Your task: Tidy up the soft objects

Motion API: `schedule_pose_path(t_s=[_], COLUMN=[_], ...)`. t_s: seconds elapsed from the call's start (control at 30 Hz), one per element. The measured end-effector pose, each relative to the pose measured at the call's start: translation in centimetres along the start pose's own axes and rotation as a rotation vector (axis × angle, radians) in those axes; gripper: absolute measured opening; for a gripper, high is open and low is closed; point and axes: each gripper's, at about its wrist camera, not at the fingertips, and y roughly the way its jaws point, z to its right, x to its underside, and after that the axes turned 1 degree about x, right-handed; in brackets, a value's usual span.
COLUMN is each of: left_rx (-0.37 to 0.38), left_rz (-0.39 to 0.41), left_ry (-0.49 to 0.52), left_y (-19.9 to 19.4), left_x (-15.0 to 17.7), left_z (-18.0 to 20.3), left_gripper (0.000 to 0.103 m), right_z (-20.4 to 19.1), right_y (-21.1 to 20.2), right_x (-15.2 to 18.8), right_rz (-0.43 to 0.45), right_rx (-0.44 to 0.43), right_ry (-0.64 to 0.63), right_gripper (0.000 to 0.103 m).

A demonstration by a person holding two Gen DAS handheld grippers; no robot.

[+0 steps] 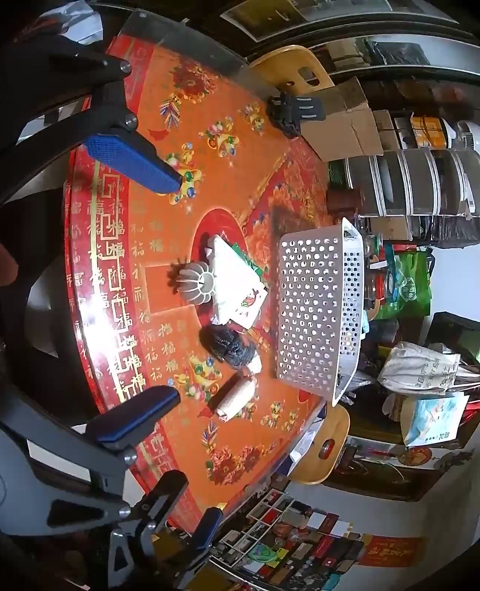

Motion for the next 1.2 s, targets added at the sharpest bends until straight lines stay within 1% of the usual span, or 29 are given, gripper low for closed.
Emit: schedule_pose_path(t_s=[0.03, 0.07, 0.13, 0.37, 0.4, 1.2], left_rx=[0.007, 0.009, 0.011, 0.001, 0.0, 0.003], left_rz=[0.005, 0.012, 0.027, 0.024, 0.024, 0.039], left_ry=[-0.003, -0.005, -0.004, 0.005, 0.005, 0.003], left_y=[-0.1, -0.2, -0.6, -0.6, -0.6, -1.2], left_x=[-0.2, -0.1, 0.1, 0.1, 0.1, -0.1], left_z=[-0.1, -0.2, -0.2, 0.1, 0.2, 0.1], left_gripper=[0.103, 0.103, 0.103, 0.103, 0.103, 0.103], right_z=[0.0, -0.1, -0.1, 0.0, -0.1, -0.2], right_y=[0.2, -0.2, -0.1, -0.4, 0.0, 0.1], right_x=[-0.1, 0.1, 0.2, 0.3, 0.2, 0.3], right_rz=[0.0, 0.042, 0.038, 0.027, 0.014, 0.005], right_rx=[0.002, 0.0, 0.003, -0.01, -0.01, -0.016], right_ry=[0.001, -0.009, -0.007, -0.007, -0.007, -0.002], right_gripper=[0.103, 0.103, 0.103, 0.103, 0.103, 0.103])
